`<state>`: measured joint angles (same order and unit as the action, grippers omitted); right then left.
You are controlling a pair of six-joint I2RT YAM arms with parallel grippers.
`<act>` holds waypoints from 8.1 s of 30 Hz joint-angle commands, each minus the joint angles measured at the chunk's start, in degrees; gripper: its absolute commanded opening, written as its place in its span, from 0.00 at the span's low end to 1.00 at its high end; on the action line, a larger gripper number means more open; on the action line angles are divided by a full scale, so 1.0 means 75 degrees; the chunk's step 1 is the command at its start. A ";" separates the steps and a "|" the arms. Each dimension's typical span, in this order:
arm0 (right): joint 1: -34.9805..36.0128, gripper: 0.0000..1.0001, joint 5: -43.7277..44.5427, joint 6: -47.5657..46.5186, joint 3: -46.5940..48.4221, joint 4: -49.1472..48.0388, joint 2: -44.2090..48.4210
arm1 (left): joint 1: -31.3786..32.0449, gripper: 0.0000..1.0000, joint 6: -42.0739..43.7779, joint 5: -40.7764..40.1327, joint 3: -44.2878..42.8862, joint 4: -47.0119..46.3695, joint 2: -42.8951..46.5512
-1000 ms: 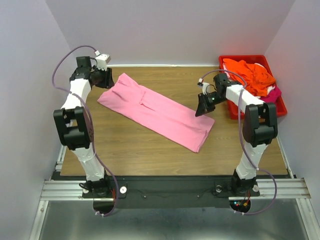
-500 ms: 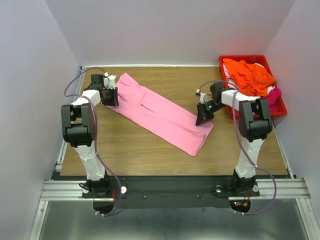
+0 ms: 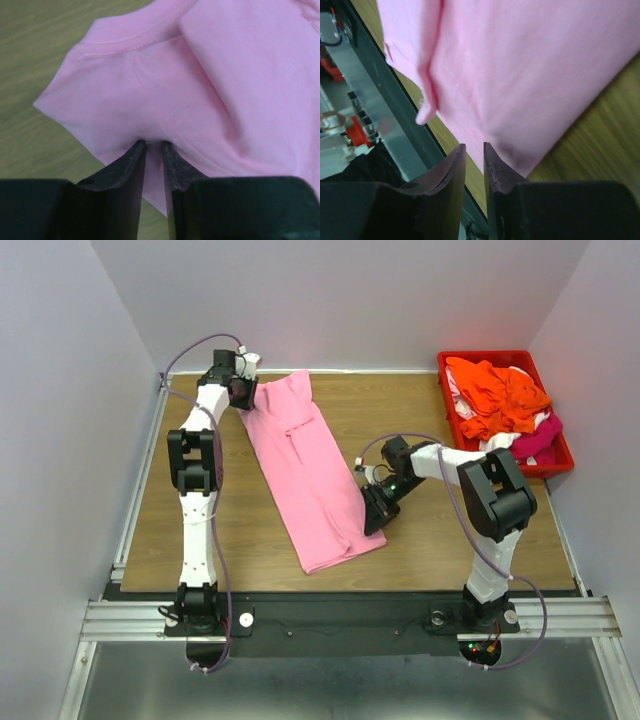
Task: Fold and stack the t-shirts
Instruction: Fold the tshirt
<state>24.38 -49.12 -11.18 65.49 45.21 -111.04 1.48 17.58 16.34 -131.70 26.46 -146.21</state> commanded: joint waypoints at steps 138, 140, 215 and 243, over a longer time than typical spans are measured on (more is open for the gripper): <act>0.2982 0.64 0.3889 -0.2975 -0.1689 -0.2137 0.3955 | 0.2498 0.56 0.7463 0.2416 1.3949 0.0762 1.4069; 0.3299 0.63 0.3971 -0.2916 -0.1829 -0.2359 0.3861 | 0.2767 0.56 0.7686 0.2369 1.4079 0.0598 1.4128; 0.1707 0.01 0.4675 -0.5751 0.0429 -0.3180 0.1893 | 0.2288 0.00 0.9221 0.1864 1.2159 -0.2848 1.0147; 0.0394 0.01 0.4159 -0.6443 0.4426 -0.3204 -0.1787 | 0.1362 0.00 1.0113 0.2732 0.8408 -0.3363 0.5609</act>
<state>28.08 -17.04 -58.54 94.54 22.31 -121.99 12.19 92.79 35.00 -65.08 2.79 -102.74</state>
